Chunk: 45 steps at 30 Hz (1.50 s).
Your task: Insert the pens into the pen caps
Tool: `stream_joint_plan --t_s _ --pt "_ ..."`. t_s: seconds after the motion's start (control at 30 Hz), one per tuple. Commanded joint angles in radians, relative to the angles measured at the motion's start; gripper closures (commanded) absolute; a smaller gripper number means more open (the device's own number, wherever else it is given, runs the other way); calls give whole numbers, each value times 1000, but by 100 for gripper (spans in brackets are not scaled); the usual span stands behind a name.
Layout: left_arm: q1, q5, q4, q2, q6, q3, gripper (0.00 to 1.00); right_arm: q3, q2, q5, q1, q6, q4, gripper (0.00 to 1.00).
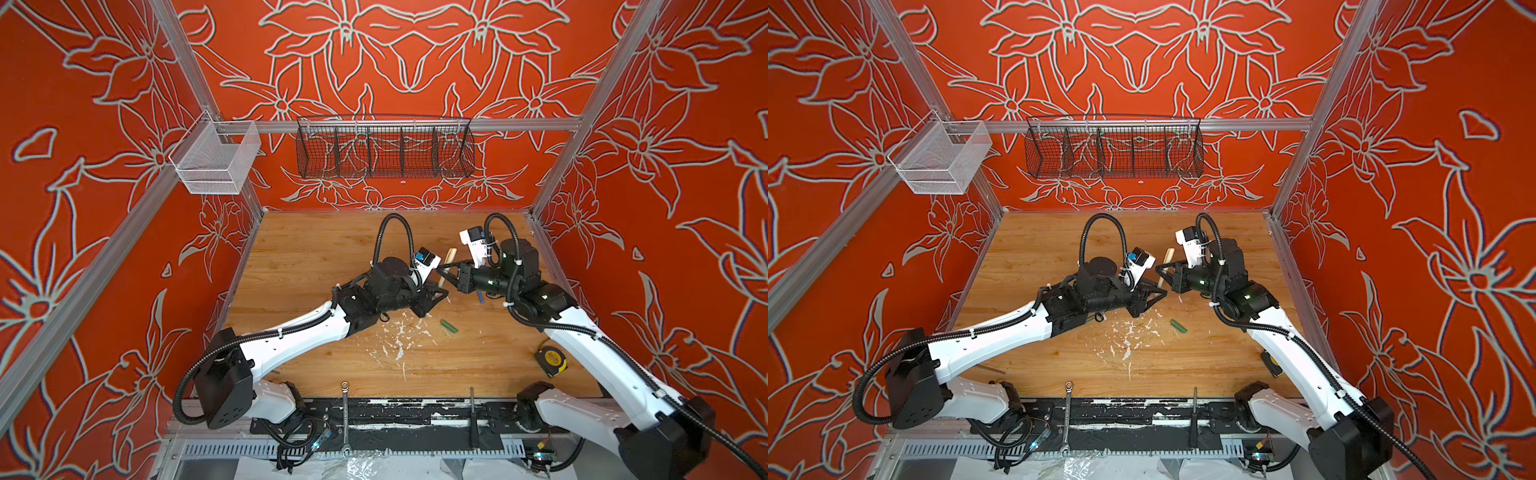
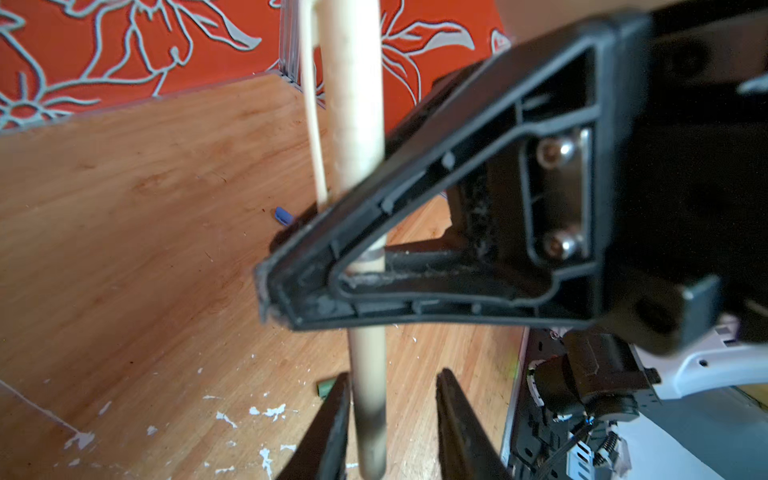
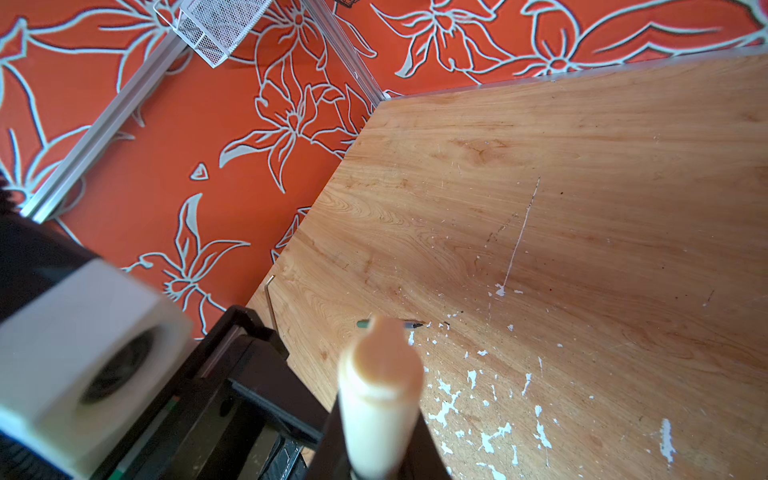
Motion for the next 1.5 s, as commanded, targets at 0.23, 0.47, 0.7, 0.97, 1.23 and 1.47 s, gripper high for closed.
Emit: stream_joint_plan --t_s 0.23,0.47,0.7,0.97,1.23,1.47 --pt "17 80 -18 6 -25 -4 82 16 -3 -25 -1 -4 18 100" --pt "18 94 -3 19 -37 -7 85 5 -10 -9 0 16 47 100" --pt "18 116 -1 38 -43 0 84 -9 -9 -10 0 40 85 100" --pt "23 88 -5 30 -47 0 100 -9 -11 -21 0 25 69 100" --pt "32 101 -2 38 -55 1 100 6 -21 -3 0 -5 11 86" --pt "46 94 -3 44 -91 -37 100 38 -108 94 -54 -10 -88 51"
